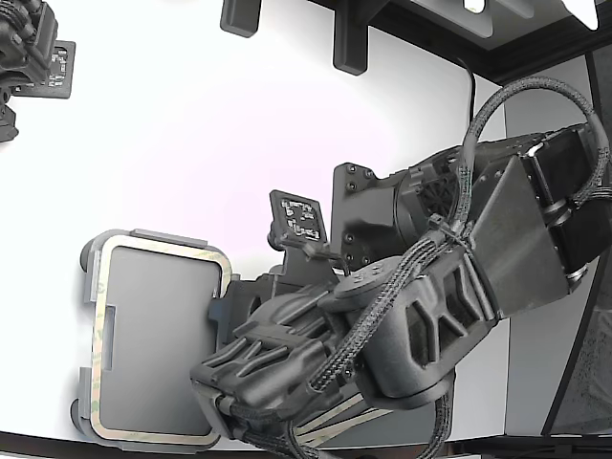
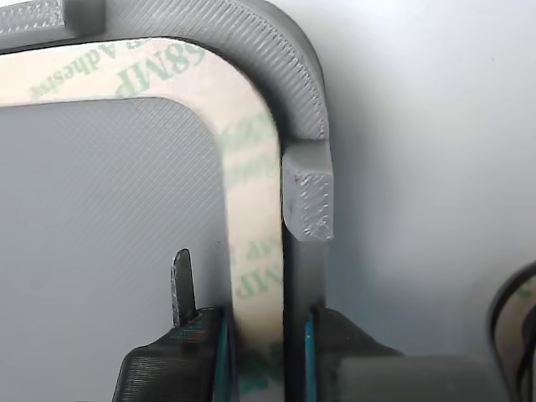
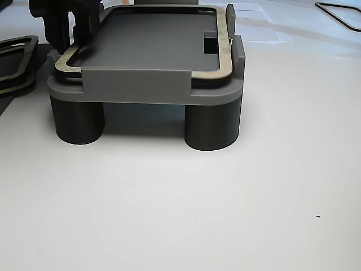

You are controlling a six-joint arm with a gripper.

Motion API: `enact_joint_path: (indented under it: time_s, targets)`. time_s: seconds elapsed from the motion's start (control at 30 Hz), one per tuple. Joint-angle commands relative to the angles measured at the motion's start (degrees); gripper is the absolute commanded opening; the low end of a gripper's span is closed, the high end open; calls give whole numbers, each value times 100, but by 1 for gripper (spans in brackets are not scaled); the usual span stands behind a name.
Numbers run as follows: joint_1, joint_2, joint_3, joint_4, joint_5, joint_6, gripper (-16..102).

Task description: Move top rectangular frame to the holder.

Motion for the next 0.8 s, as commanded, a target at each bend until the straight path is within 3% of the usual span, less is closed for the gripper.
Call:
enact_joint_path:
  time_s: [0.0, 0.03, 0.1, 0.3, 0.47, 0.53, 0.67, 0.77]
  targets:
    - [-97, 97, -185, 70, 0, 0, 49]
    - [-97, 79, -211, 70, 18, -18, 87]
    - [-97, 70, -299, 70, 88, -88, 100]
    - [-88, 167, -870, 62, 738, -712, 100]
    - [193, 703, -958, -176, 2320, -2312, 100]
    - [264, 1081, -729, -624, 2654, -3217, 100]
    - [229, 2426, 694, -2188, 2725, -5563, 100]
    - [0, 3313, 1424, -2531, 2470, -6979, 100]
